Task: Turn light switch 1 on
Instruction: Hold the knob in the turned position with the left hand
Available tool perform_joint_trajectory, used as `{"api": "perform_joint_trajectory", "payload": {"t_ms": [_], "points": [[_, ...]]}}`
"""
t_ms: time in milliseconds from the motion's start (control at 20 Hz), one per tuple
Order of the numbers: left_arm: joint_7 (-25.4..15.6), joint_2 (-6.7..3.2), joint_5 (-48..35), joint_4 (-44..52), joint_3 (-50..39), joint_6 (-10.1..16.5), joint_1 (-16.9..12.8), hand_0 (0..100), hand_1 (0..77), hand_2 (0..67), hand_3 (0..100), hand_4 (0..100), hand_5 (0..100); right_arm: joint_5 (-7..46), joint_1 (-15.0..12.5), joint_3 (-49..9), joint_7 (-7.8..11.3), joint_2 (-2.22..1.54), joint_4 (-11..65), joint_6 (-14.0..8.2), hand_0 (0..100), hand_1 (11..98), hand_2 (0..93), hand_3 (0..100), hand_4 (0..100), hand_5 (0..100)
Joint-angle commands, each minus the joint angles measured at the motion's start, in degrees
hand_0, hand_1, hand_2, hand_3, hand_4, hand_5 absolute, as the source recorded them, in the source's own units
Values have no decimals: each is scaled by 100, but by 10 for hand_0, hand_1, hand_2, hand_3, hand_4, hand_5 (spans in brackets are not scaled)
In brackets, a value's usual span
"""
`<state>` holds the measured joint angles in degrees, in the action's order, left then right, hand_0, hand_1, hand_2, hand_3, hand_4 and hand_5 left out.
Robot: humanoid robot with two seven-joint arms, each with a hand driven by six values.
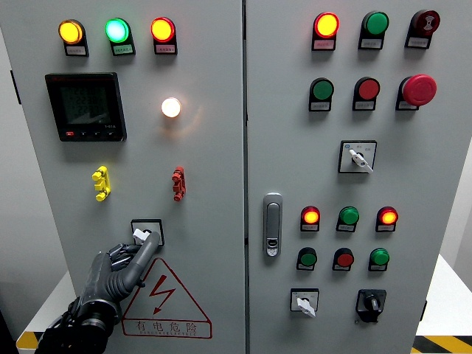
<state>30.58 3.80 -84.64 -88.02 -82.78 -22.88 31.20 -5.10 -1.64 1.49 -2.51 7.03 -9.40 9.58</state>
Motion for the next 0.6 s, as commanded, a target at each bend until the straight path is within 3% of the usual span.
{"api": "perform_joint_trajectory", "payload": {"t_ms": [0, 150, 301, 451, 551], "points": [[-17, -11, 0, -14, -2, -6, -26, 0, 539, 565, 992, 1000, 747, 0, -3, 0, 5, 0, 0, 0, 0, 227, 0, 110, 230, 146], [-87, -28, 9, -49, 7, 20, -149, 0, 541, 567, 995, 1000, 747, 0, 6, 0, -4, 0, 0, 0, 0, 227, 0, 111, 230, 146], [-298, -134, 35, -57, 165, 38, -299, 0, 543, 568, 1000, 1000, 751, 0, 6, 0, -4, 0, 0, 0, 0, 226, 0, 110, 230, 146], [-597, -143, 105, -128, 253, 38, -430, 0, 531, 567, 1000, 1000, 751, 0, -3, 0, -4, 0, 0, 0, 0, 226, 0, 110, 230, 146], [-624, -230, 359, -145, 384, 38, -475, 0, 510, 556, 993, 1000, 742, 0, -3, 0, -4, 0, 0, 0, 0, 226, 0, 110, 230, 146]]}}
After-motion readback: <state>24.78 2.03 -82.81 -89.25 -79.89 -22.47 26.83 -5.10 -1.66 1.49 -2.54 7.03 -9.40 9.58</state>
